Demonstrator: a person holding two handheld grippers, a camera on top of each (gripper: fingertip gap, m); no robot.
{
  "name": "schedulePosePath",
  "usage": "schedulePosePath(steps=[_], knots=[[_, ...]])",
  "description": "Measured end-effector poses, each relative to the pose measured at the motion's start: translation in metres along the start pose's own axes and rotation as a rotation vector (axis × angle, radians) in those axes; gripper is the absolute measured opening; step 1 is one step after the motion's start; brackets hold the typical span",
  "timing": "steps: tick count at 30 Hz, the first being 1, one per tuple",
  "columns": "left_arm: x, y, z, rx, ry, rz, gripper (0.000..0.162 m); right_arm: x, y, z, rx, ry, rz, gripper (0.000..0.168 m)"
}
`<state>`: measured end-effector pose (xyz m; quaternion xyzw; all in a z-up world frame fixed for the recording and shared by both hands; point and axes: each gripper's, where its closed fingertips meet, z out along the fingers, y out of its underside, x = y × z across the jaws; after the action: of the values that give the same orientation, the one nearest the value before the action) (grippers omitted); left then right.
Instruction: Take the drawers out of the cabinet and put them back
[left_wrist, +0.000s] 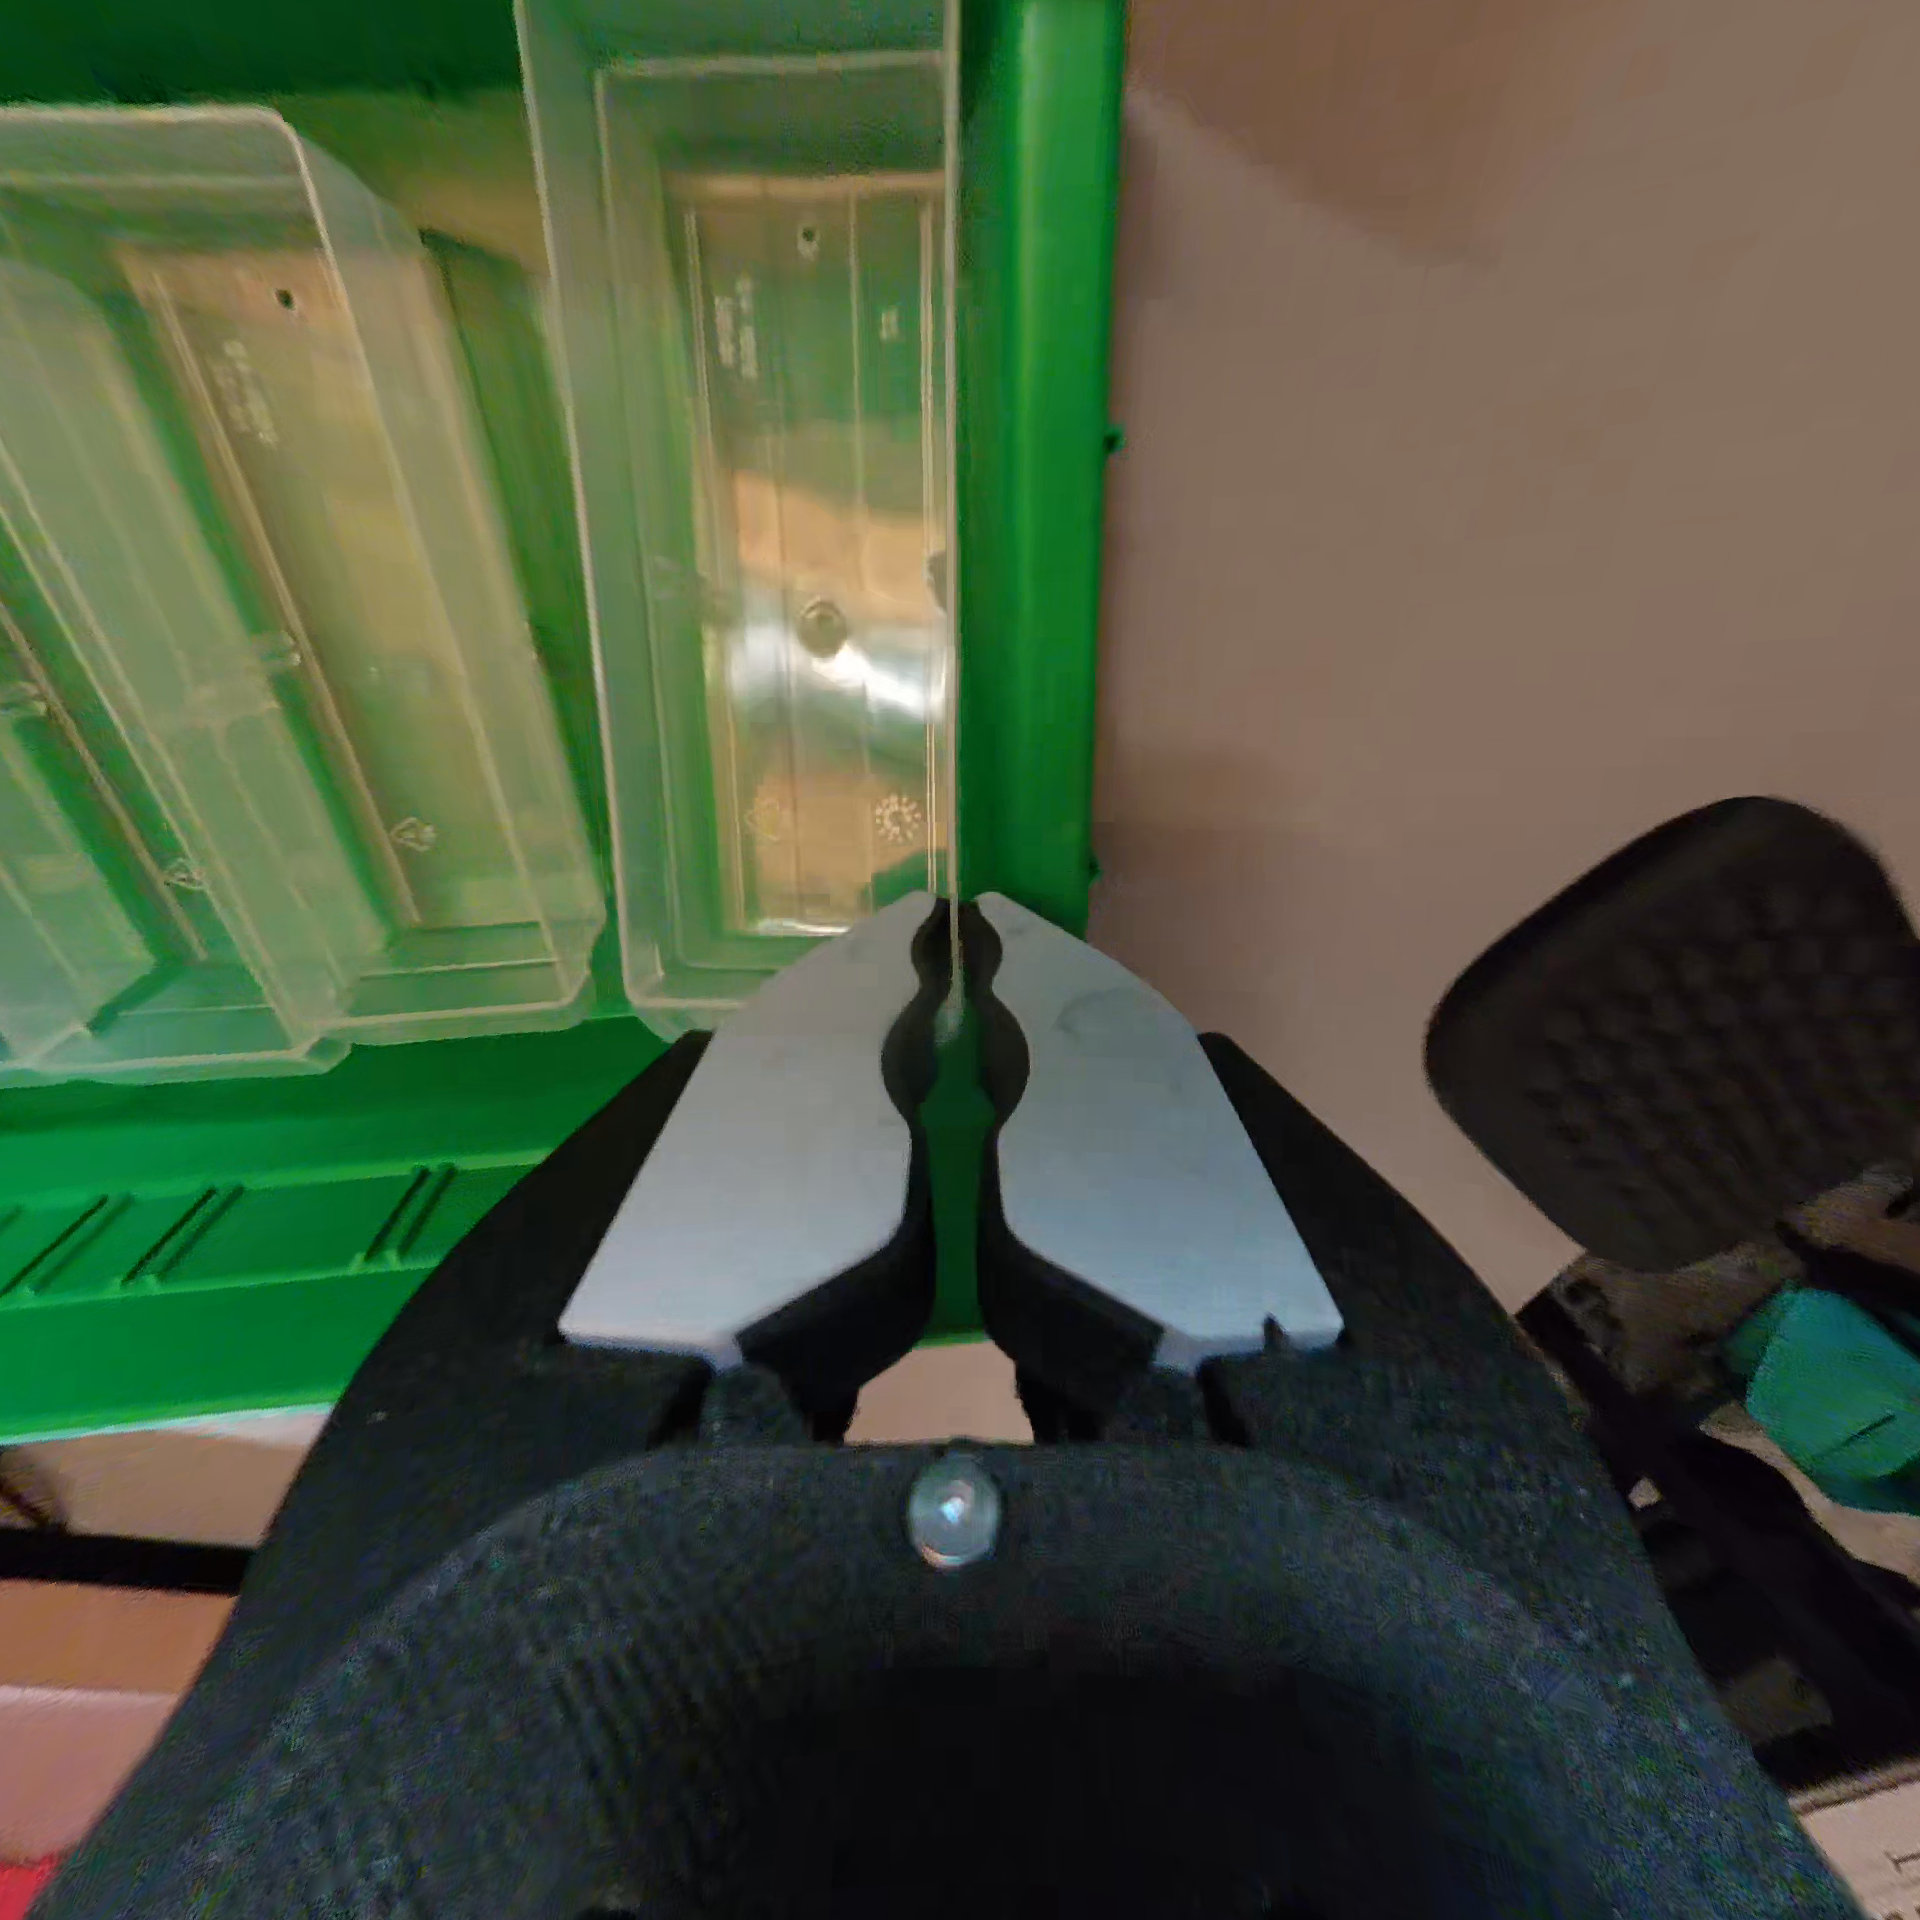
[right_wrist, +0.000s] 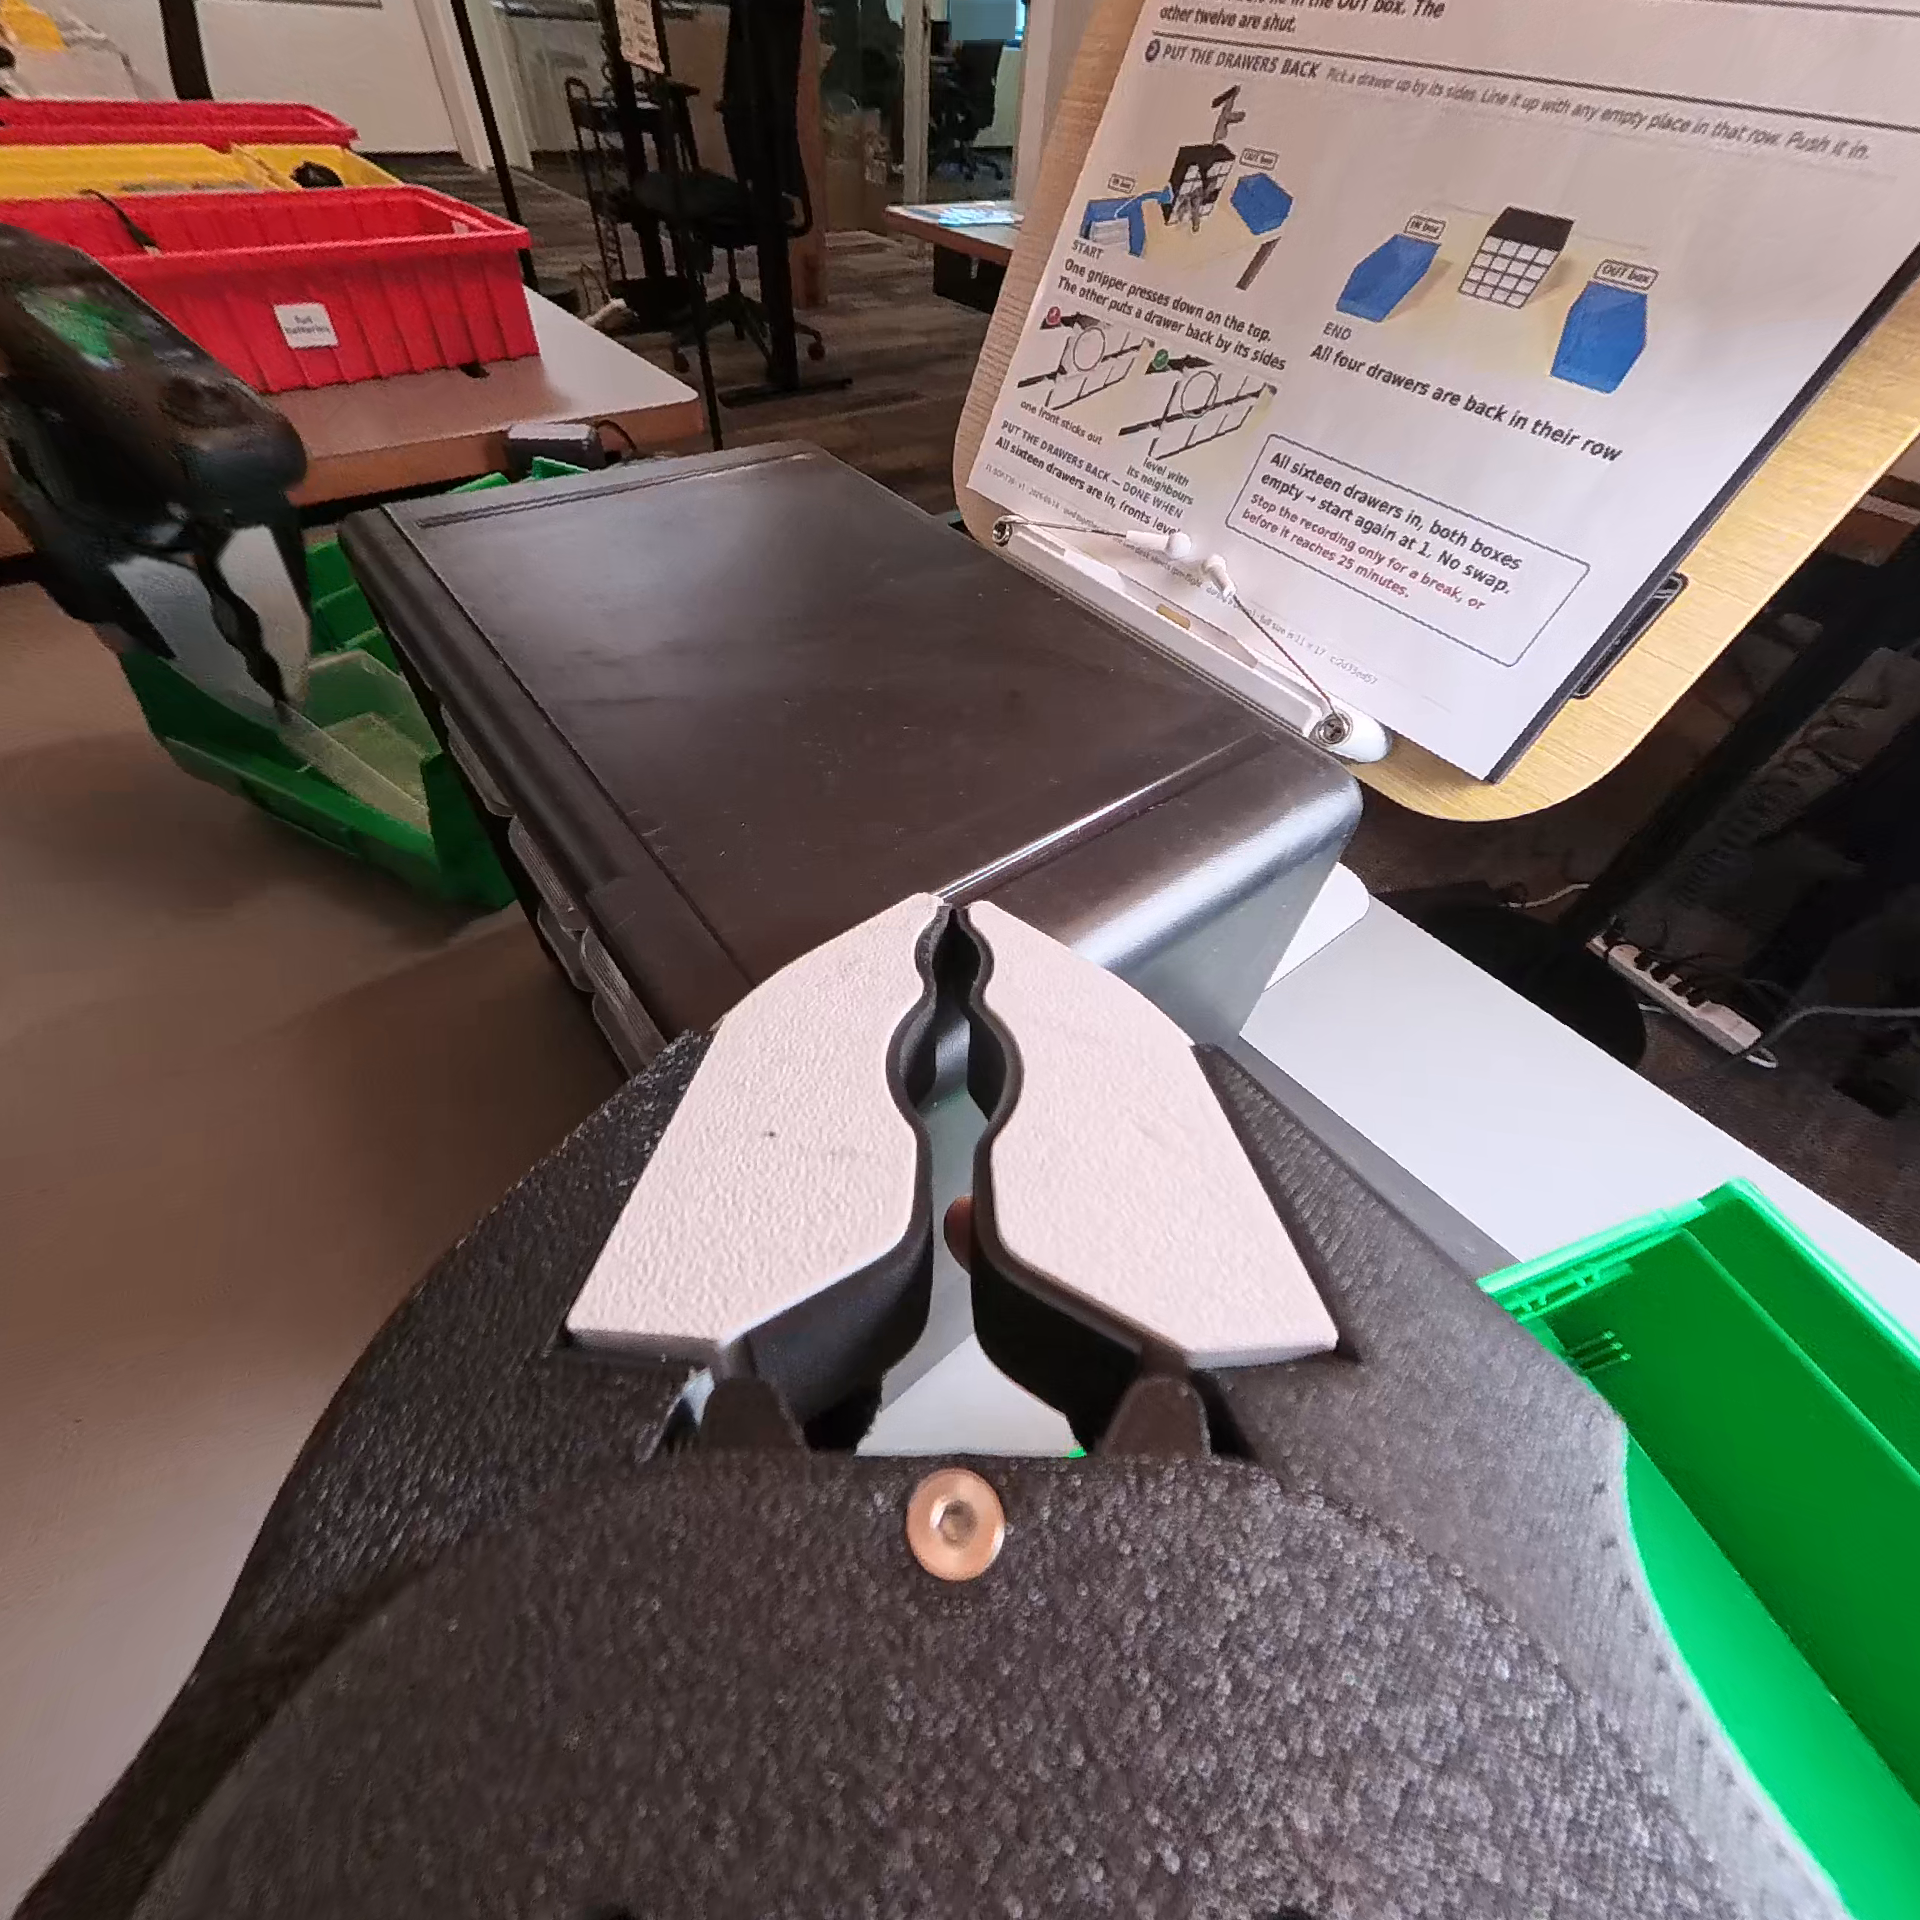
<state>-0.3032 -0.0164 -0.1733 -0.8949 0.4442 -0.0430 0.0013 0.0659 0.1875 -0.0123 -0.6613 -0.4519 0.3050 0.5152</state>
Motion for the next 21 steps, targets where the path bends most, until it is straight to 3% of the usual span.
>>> schedulePosePath(steps=[4, 9, 13, 21], knots=[[0.008, -0.006, -0.016, 0.078, 0.029, -0.05, 0.002, 0.0, 0.0, 0.0, 0.0, 0.006, -0.002, 0.0], [0.008, 0.0, -0.027, 0.096, -0.005, -0.276, 0.002, 0.001, 0.0, 0.0, 0.007, 0.003, 0.009, 0.0], [0.022, -0.013, -0.038, 0.236, 0.048, -0.452, 0.002, 0.001, 0.0, 0.001, 0.012, 0.002, 0.018, 0.0], [0.047, -0.039, -0.036, 0.334, 0.027, -0.39, 0.008, 0.002, 0.0, 0.001, 0.016, 0.009, 0.026, 0.0]])
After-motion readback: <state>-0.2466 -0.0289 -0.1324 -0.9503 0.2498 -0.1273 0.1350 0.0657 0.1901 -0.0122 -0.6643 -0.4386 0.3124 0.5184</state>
